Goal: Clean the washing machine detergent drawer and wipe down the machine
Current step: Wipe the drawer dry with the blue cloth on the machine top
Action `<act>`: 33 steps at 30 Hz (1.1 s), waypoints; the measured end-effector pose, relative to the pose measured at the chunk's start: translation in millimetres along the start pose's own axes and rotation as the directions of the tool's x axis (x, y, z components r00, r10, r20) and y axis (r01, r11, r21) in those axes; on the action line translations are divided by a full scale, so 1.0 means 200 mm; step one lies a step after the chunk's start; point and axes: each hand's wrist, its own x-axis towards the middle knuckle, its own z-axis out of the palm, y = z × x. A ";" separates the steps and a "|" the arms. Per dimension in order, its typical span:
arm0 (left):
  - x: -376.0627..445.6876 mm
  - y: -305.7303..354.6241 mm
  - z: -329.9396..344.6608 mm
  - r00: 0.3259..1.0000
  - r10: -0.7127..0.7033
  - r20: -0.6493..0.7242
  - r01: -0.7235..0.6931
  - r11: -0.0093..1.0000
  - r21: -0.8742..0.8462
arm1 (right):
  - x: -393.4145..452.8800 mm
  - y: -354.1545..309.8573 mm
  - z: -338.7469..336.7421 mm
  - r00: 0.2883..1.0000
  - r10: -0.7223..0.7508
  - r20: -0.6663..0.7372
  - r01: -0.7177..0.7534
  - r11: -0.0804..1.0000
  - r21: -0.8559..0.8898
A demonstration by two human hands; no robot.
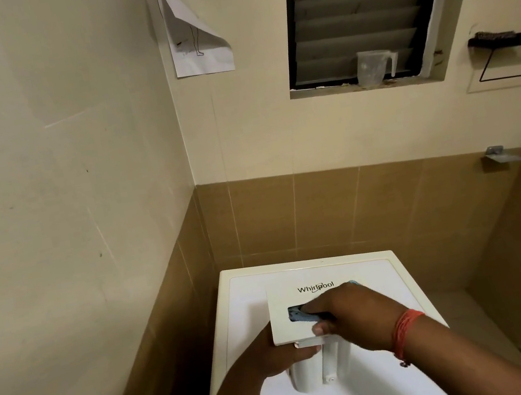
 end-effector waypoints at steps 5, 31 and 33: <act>0.01 0.01 -0.01 0.997 -0.059 -0.047 0.060 0.998 0.015 | -0.06 0.07 -0.10 0.994 0.108 0.012 -0.107 0.989 -0.102; -0.04 0.03 0.04 0.995 -0.085 -0.059 0.090 0.993 0.077 | -0.09 0.02 0.05 0.984 0.126 -0.128 -0.124 0.992 0.024; -0.04 0.04 0.08 0.995 -0.076 -0.067 0.078 0.996 0.032 | -0.13 0.08 0.03 0.970 0.178 -0.165 -0.172 0.984 0.049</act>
